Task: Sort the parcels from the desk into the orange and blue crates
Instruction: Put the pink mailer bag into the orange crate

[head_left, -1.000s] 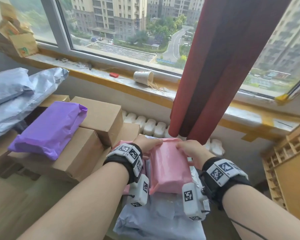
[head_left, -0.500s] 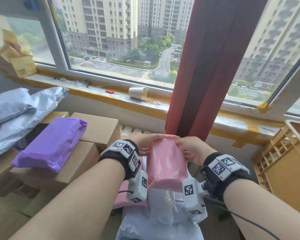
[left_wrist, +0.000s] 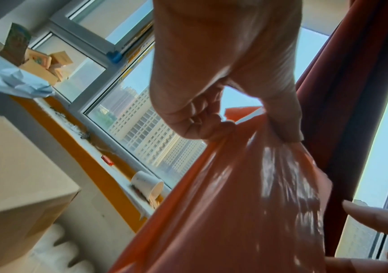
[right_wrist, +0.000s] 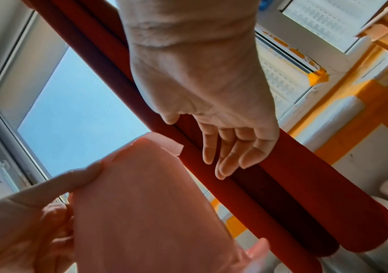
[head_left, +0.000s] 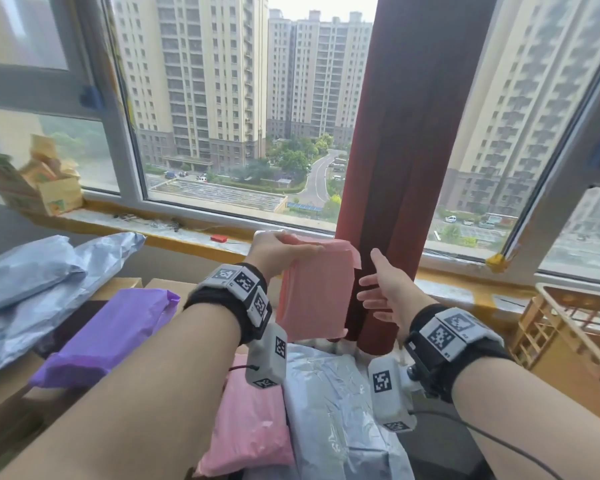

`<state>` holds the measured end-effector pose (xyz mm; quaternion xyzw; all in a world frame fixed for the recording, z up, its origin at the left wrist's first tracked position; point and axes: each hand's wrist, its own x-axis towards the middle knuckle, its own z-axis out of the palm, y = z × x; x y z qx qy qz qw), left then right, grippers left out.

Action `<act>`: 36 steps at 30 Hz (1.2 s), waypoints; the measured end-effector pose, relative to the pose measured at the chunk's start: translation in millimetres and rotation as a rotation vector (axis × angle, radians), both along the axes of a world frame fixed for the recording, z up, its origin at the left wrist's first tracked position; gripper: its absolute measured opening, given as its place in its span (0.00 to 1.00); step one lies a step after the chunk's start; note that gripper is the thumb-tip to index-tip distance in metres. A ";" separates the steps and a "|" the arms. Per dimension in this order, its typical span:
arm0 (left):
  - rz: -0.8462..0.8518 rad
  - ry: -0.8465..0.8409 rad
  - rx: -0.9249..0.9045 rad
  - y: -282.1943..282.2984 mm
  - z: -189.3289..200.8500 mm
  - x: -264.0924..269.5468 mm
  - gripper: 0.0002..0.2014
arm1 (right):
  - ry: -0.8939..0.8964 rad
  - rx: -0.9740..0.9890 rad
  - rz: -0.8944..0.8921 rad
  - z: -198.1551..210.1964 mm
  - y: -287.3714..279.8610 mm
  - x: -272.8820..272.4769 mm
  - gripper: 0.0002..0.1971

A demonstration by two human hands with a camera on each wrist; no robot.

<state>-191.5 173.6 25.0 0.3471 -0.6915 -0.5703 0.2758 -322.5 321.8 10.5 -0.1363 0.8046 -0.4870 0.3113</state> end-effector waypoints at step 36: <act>-0.211 -0.055 0.157 3.2 -34.9 -3.4 0.58 | -0.078 -0.160 0.275 -12.9 19.0 14.3 0.37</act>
